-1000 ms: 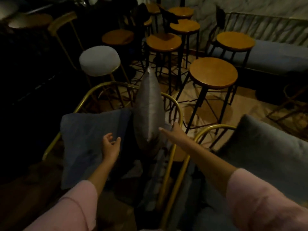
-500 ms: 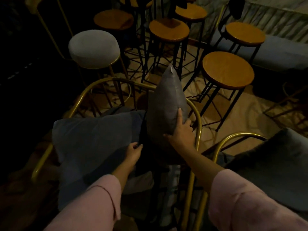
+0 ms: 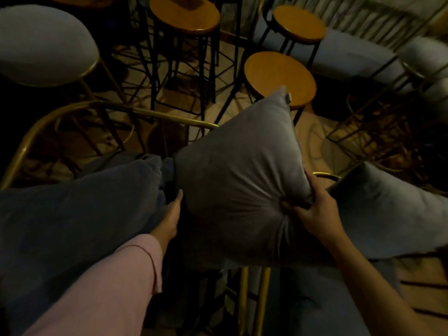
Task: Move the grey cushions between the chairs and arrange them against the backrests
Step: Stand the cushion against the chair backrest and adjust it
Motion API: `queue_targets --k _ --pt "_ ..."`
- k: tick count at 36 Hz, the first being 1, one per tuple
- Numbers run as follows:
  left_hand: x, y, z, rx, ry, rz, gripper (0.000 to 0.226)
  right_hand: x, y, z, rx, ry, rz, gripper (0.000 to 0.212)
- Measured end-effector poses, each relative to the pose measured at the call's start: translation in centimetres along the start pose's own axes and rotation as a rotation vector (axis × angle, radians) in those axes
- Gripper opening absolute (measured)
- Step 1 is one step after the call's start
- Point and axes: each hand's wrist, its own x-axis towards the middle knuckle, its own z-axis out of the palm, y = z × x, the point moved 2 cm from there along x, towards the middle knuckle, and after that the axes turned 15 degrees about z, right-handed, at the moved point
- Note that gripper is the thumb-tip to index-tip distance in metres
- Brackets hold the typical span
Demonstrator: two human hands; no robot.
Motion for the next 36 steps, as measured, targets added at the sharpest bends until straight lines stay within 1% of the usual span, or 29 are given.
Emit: queue_targets --k 3,5,7,8,10,11,12,14,15,16,17,18,20,21,23,24,25,26,27,28,29,30,31,32,34,35,36 --pt "-0.5 -0.2 1.6 -0.091 -0.045 -0.015 0.045 -1.2 2.7 -4.0 0.064 -0.019 0.020 0.091" --pt "-1.7 0.0 2.8 -0.102 -0.113 -0.039 0.053 -2.3 5.0 -6.6 0.094 -0.056 0.065 0.091" --pt "-2.3 -0.2 4.6 -0.147 -0.194 -0.084 0.071 -3.7 7.5 -8.6 0.137 -0.092 0.129 0.092" --pt "-2.7 -0.2 5.4 -0.142 -0.210 -0.087 0.072 -4.6 8.7 -9.2 0.154 -0.103 0.151 0.092" --pt "-4.0 0.4 6.8 -0.100 -0.206 -0.074 0.067 -6.6 10.7 -9.7 0.191 -0.103 0.183 0.089" --pt "-4.3 0.5 7.2 -0.085 -0.205 -0.062 0.070 -7.6 11.5 -9.8 0.219 -0.104 0.207 0.088" --pt "-4.6 0.6 7.2 -0.064 -0.217 -0.041 0.080 -8.6 12.3 -9.8 0.250 -0.106 0.226 0.088" --pt "-4.1 0.0 6.4 -0.044 -0.209 0.001 0.110 -10.5 13.6 -9.6 0.275 -0.102 0.248 0.089" --pt "-3.3 -0.7 5.7 -0.066 -0.215 0.021 0.116 -11.3 14.1 -9.5 0.279 -0.088 0.259 0.090" --pt "-3.6 -0.9 5.6 -0.065 -0.236 0.037 0.118 -12.0 14.6 -9.5 0.290 -0.072 0.265 0.090" --pt "-5.0 -0.4 6.1 -0.037 -0.238 0.055 0.114 -12.7 15.1 -9.5 0.307 -0.048 0.270 0.090" --pt "-6.7 0.1 6.8 -0.013 -0.233 0.072 0.104 -13.4 15.5 -9.7 0.324 -0.019 0.275 0.089" --pt "-9.0 -0.4 8.1 0.003 -0.283 0.075 0.071 -14.8 16.3 -10.4 0.359 0.060 0.278 0.085" --pt "-9.9 -1.2 8.9 0.028 -0.270 0.095 0.060 -15.7 16.8 -11.1 0.378 0.107 0.277 0.083" --pt "-11.1 -2.2 9.8 0.058 -0.232 0.130 0.051 -16.6 17.6 -12.0 0.390 0.188 0.285 0.086" --pt "-12.2 -2.8 10.6 0.065 -0.243 0.154 0.051 -17.4 18.4 -12.8 0.390 0.222 0.286 0.090" --pt "-13.4 -3.3 11.4 0.072 -0.223 0.173 0.057 -18.1 19.3 -13.8 0.392 0.245 0.286 0.094" --pt "-13.6 -4.4 12.0 0.085 -0.232 0.193 0.070 -18.9 20.3 -14.7 0.396 0.259 0.297 0.096" --pt "-14.4 -5.4 12.7 0.108 -0.231 0.189 0.083 -19.6 21.6 -15.6 0.393 0.268 0.323 0.096" --pt "-15.3 -6.5 13.6 0.152 -0.249 0.184 0.088 -20.2 22.9 -16.6 0.391 0.280 0.353 0.093" --pt "-16.7 -7.3 14.7 0.188 -0.261 0.202 0.083 -20.9 24.3 -17.5 0.391 0.295 0.378 0.089" --pt "-18.2 -8.3 16.1 0.203 -0.266 0.260 0.073 -21.5 25.8 -18.5 0.388 0.315 0.398 0.087" --pt "-19.7 -9.1 17.4 0.224 -0.266 0.302 0.072 -22.0 27.3 -19.5 0.384 0.334 0.410 0.088" --pt "-21.0 -10.3 18.8 0.243 -0.287 0.335 0.080 -22.4 28.7 -20.4 0.380 0.349 0.421 0.088" --pt "-23.4 -12.2 21.3 0.232 -0.340 0.353 0.112 -23.2 31.2 -21.9 0.379 0.377 0.441 0.090" --pt "-24.2 -13.2 22.2 0.228 -0.340 0.352 0.122 -23.5 32.5 -22.6 0.381 0.380 0.461 0.094" --pt "-24.8 -14.4 23.2 0.237 -0.341 0.350 0.124 -23.7 33.9 -23.1 0.395 0.379 0.488 0.099"
